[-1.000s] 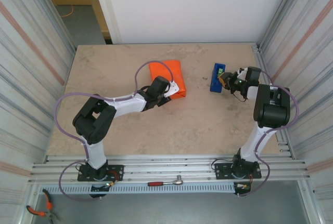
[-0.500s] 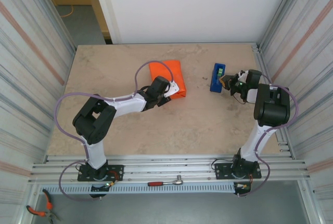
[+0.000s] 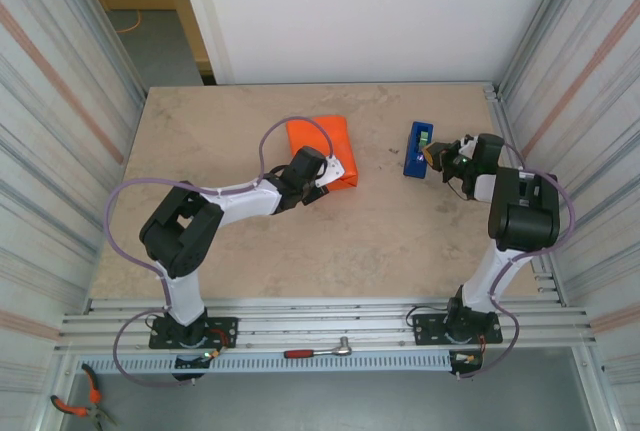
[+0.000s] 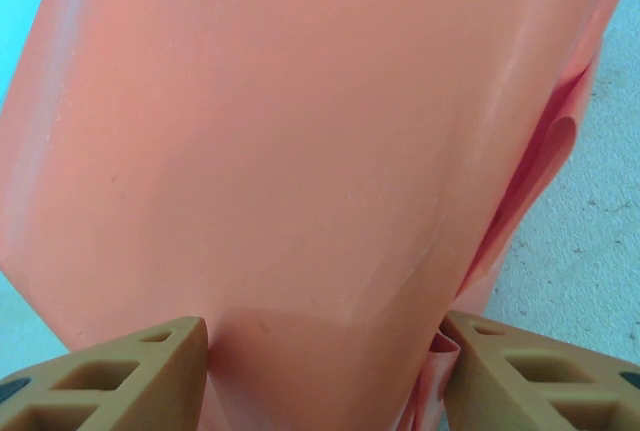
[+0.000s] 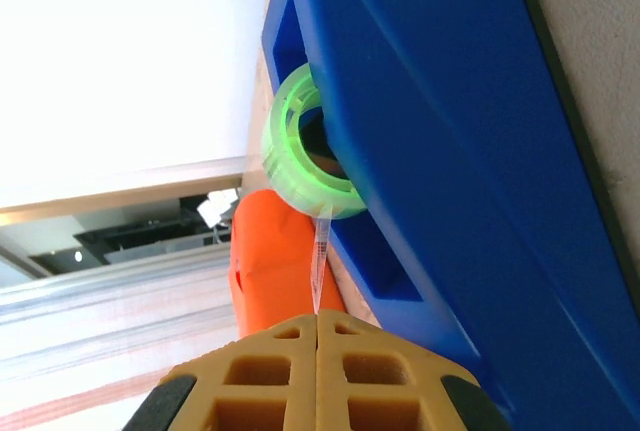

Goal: Wrap the gift box in paper

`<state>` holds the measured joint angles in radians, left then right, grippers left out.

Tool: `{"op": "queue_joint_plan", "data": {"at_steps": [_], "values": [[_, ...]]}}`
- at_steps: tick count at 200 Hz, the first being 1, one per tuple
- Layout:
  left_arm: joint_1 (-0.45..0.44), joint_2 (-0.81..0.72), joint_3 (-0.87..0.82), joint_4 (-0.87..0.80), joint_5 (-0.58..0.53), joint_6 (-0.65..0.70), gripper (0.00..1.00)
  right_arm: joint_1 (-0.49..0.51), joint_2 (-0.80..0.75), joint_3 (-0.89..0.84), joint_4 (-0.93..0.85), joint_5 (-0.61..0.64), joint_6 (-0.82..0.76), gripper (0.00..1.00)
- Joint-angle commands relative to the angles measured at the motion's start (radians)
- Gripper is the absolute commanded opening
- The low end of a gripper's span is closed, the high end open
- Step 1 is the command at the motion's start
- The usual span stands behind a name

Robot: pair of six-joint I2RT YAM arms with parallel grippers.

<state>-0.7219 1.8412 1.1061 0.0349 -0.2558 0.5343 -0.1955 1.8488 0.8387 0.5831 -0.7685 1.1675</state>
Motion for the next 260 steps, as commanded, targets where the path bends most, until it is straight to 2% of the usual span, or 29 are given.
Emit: {"op": "queue_joint_plan", "data": {"at_steps": [1, 151, 260], "values": [[-0.001, 0.029, -0.005, -0.073, 0.044, -0.026, 0.61, 0.031, -0.085, -0.025, -0.003, -0.055, 0.033, 0.00], [0.000, 0.024, -0.007, -0.073, 0.043, -0.025, 0.61, 0.056, -0.250, -0.232, -0.050, 0.028, 0.022, 0.00], [-0.001, 0.028, -0.005, -0.076, 0.044, -0.024, 0.61, 0.048, -0.186, -0.314, 0.008, 0.066, 0.022, 0.00]]}}
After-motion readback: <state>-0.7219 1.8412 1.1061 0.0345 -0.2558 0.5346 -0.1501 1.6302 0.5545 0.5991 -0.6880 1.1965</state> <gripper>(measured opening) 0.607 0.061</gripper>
